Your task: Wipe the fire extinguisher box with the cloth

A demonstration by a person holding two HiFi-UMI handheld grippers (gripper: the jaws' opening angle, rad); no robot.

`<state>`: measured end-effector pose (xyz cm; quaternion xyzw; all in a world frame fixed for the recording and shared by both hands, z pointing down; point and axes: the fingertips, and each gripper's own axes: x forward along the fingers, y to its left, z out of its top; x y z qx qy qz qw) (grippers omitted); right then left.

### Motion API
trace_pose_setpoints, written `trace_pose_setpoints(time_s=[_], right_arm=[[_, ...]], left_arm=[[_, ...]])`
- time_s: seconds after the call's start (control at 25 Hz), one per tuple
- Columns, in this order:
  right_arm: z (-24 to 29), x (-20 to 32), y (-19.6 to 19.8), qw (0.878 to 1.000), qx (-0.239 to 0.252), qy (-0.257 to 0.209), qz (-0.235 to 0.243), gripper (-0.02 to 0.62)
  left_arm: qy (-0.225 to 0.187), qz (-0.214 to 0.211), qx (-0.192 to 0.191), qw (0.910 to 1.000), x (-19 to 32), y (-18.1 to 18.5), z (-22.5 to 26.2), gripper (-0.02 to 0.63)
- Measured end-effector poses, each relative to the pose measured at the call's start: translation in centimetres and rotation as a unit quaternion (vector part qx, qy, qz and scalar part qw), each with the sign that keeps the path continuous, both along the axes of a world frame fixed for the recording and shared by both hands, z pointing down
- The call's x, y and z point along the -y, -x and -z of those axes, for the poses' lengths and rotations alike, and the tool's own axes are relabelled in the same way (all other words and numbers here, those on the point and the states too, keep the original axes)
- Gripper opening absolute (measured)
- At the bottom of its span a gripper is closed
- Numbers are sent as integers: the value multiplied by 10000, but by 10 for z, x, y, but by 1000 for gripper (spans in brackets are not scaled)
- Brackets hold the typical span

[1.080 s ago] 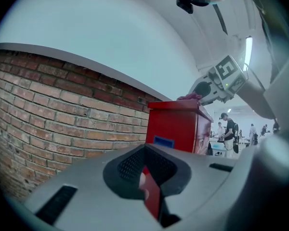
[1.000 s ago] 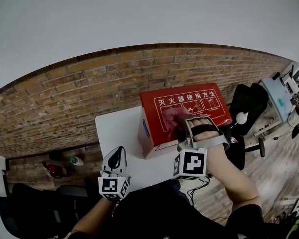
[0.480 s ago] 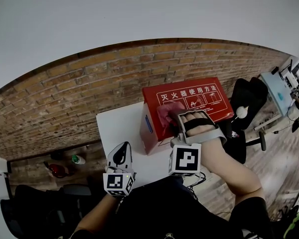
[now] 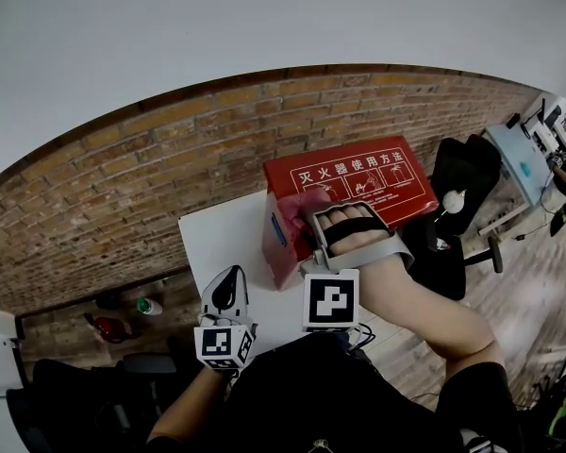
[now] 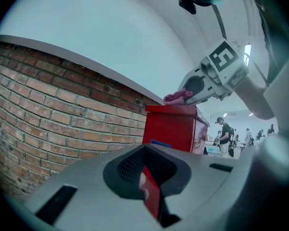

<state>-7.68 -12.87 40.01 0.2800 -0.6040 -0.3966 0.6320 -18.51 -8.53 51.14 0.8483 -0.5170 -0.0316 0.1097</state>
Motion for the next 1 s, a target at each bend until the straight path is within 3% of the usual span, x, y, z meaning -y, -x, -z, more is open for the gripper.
trace_pose_setpoints(time_s=[0.56,1.0], right_arm=[[-3,24,8,9997,-15,224,-139,98],[4,55,14,9996,-266,9,-109,98]], left_arm=[[44,76,-19,10000,0,7,-9,18],[210,382,-92,9990,3,18,-20,18]])
